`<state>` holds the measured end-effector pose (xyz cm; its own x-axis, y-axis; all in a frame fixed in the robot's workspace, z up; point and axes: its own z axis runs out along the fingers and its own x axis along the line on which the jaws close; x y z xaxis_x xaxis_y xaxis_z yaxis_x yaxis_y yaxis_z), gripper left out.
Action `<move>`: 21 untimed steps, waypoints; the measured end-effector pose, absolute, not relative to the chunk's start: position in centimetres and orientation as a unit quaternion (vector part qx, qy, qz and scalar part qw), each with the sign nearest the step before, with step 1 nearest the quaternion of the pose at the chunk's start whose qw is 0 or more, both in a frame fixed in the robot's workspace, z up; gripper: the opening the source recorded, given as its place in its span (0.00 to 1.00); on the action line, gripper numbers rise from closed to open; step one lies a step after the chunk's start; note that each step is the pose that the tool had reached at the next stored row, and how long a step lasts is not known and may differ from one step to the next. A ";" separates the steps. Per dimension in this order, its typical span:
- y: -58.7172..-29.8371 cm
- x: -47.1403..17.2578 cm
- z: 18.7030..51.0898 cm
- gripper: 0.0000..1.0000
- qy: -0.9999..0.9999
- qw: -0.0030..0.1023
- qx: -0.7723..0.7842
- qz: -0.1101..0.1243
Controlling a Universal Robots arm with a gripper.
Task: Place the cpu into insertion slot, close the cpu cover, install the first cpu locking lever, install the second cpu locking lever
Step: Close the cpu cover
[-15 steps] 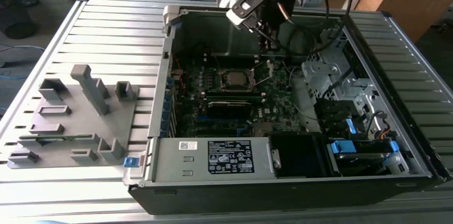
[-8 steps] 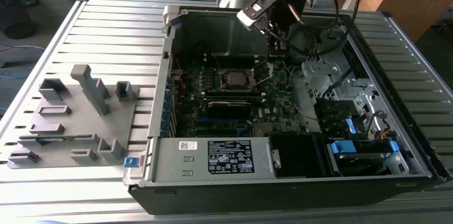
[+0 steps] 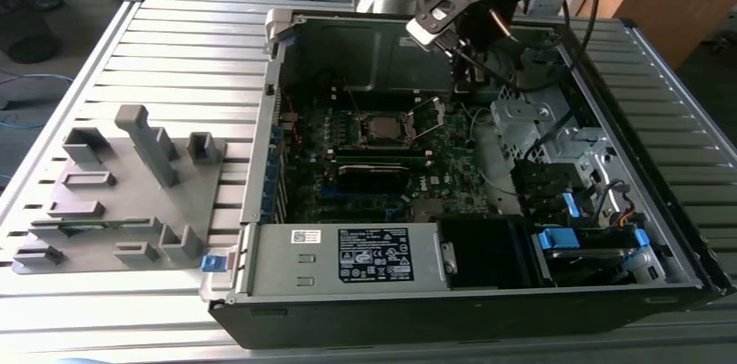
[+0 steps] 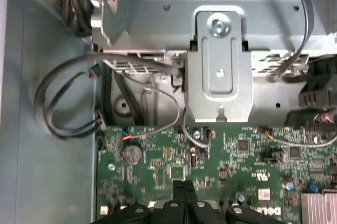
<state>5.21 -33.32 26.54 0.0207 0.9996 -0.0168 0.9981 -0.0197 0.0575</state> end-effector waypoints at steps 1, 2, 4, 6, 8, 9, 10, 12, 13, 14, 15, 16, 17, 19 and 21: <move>-33.3 5.4 26.5 0.11 0.700 0.026 0.714 0.014; -33.3 5.5 26.5 0.11 0.700 0.026 0.714 0.014; -33.3 5.6 26.4 0.11 0.700 0.026 0.714 0.014; -33.3 5.7 26.2 0.11 0.700 0.026 0.714 0.014; -33.3 5.7 25.9 0.11 0.700 0.026 0.714 0.014; -33.3 5.7 25.7 0.11 0.700 0.027 0.714 0.014; -33.3 5.7 25.6 0.11 0.700 0.027 0.714 0.014; -33.3 5.7 25.2 0.11 0.700 0.027 0.714 0.014; -33.3 5.7 25.1 0.11 0.700 0.027 0.714 0.014; -33.3 5.7 25.0 0.11 0.700 0.027 0.714 0.014; -33.3 5.7 24.8 0.11 0.700 0.027 0.714 0.014; -33.3 5.7 24.7 0.11 0.700 0.027 0.714 0.014; -33.3 5.7 24.6 0.11 0.700 0.027 0.714 0.014; -33.3 5.7 24.4 0.11 0.700 0.027 0.714 0.014; -33.3 5.7 24.2 0.11 0.700 0.027 0.714 0.013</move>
